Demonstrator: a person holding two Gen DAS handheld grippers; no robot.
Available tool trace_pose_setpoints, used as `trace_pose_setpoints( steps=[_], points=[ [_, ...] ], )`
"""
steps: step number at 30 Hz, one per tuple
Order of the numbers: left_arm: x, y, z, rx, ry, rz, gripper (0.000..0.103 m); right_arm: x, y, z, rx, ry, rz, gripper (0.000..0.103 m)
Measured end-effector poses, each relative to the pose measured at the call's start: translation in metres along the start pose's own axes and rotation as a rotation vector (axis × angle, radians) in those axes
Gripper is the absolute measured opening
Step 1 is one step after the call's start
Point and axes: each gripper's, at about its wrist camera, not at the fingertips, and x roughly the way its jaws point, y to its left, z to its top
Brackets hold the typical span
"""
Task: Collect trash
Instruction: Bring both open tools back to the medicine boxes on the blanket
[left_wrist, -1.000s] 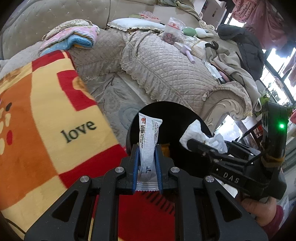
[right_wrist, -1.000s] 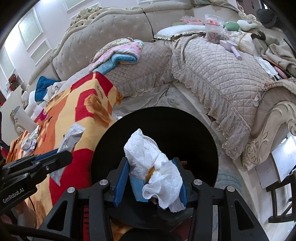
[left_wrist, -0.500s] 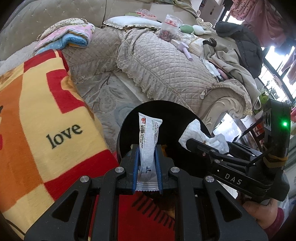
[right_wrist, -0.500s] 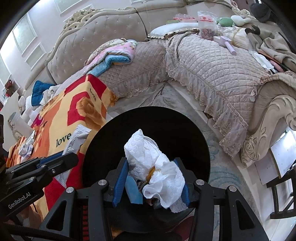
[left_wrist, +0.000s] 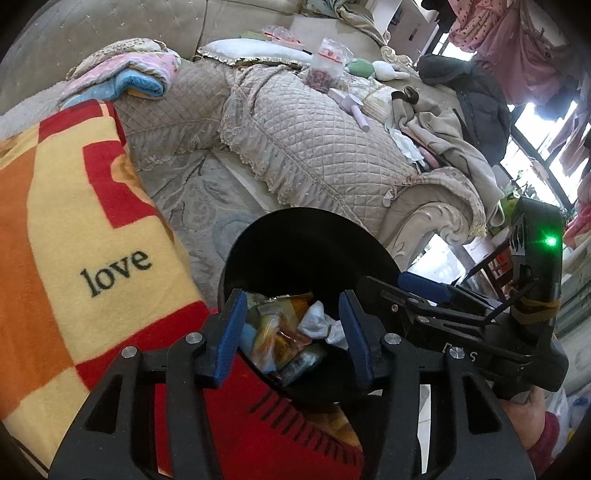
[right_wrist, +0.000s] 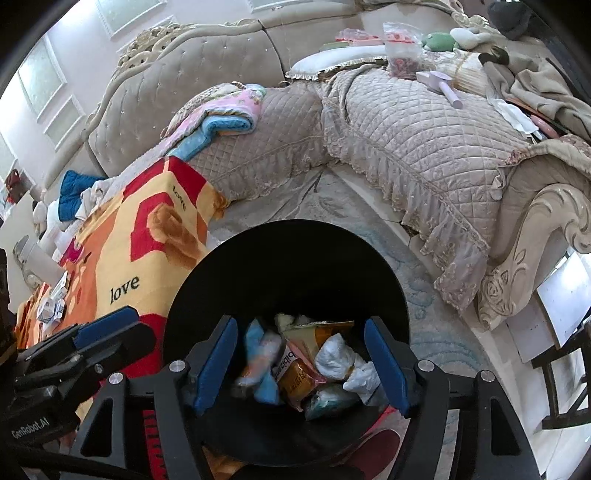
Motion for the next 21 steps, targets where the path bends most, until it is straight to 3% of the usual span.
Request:
trace_pose_setpoints(
  steps=[10,21],
  points=[
    [-0.018,0.020,-0.007,-0.034,-0.021,0.097,0.050,0.002,0.019,-0.006,-0.029,0.012,0.015,0.069],
    [-0.061,0.080,-0.034,-0.130,-0.053,0.210,0.050,0.011,0.083,-0.012,-0.144,0.044,0.074,0.069]
  ],
)
